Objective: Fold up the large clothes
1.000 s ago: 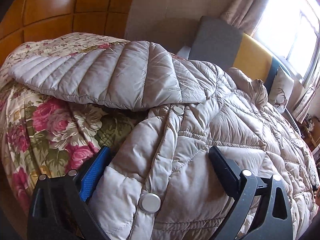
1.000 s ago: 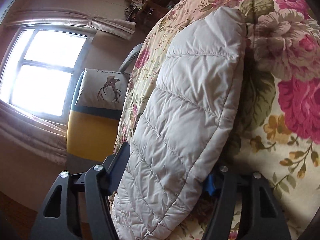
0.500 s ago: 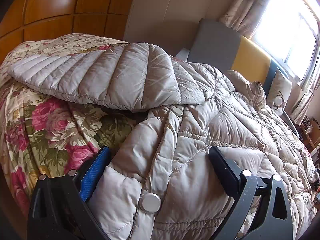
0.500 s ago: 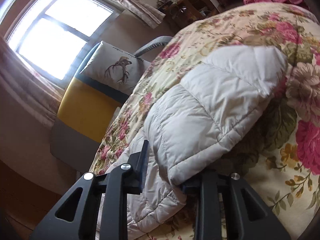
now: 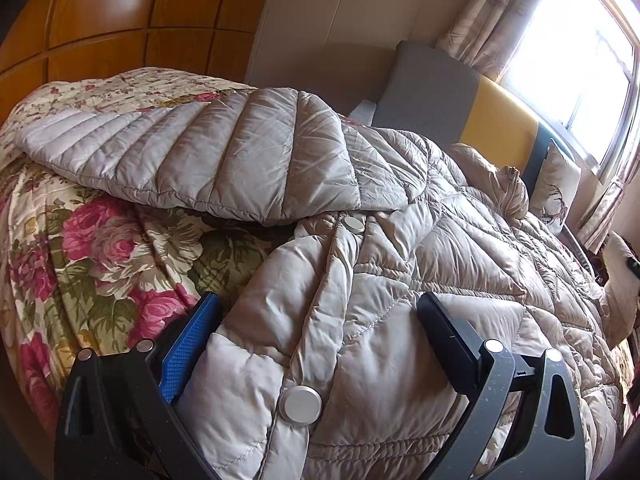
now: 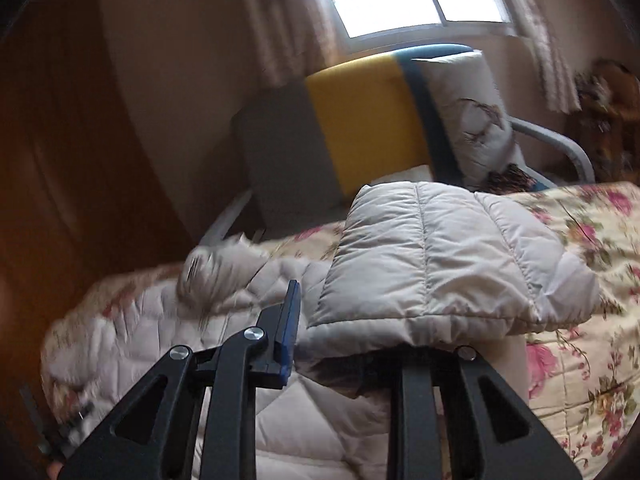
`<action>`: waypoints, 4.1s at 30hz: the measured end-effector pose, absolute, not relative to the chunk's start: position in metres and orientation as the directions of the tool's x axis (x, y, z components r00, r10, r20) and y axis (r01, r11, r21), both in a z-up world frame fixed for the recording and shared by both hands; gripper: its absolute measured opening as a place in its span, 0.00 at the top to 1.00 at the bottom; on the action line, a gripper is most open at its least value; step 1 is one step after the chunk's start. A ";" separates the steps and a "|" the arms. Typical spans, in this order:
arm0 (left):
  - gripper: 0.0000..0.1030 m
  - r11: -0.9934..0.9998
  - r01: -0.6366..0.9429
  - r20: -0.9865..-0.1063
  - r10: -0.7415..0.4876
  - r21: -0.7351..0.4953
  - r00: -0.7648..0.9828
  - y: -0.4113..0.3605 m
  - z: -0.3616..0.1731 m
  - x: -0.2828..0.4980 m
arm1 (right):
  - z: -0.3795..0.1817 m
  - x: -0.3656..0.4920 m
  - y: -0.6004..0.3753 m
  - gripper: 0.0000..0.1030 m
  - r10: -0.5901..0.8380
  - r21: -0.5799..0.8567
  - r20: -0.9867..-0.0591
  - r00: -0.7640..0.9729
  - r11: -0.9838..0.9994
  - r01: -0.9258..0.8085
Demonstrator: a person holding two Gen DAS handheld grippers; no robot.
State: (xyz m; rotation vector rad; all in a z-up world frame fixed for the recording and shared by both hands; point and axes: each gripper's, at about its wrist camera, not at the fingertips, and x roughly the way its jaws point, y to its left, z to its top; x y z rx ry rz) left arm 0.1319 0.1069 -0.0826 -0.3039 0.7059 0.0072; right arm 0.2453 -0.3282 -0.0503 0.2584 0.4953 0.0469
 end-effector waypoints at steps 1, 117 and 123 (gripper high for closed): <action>0.05 0.956 -0.108 -0.639 -0.096 -0.273 0.763 0.107 -0.082 0.132 | -0.057 0.254 -0.304 0.75 0.099 0.162 -0.510 0.855 0.987 -0.018; 0.70 0.843 0.068 -0.629 -0.450 -0.534 0.634 0.002 -0.079 0.250 | -0.146 0.281 -0.318 0.02 -0.380 -0.103 -0.689 0.617 0.894 0.436; 0.26 0.785 0.043 -0.533 -0.458 -0.617 0.711 0.054 -0.039 0.209 | -0.147 0.278 -0.318 0.02 -0.386 -0.107 -0.681 0.622 0.893 0.438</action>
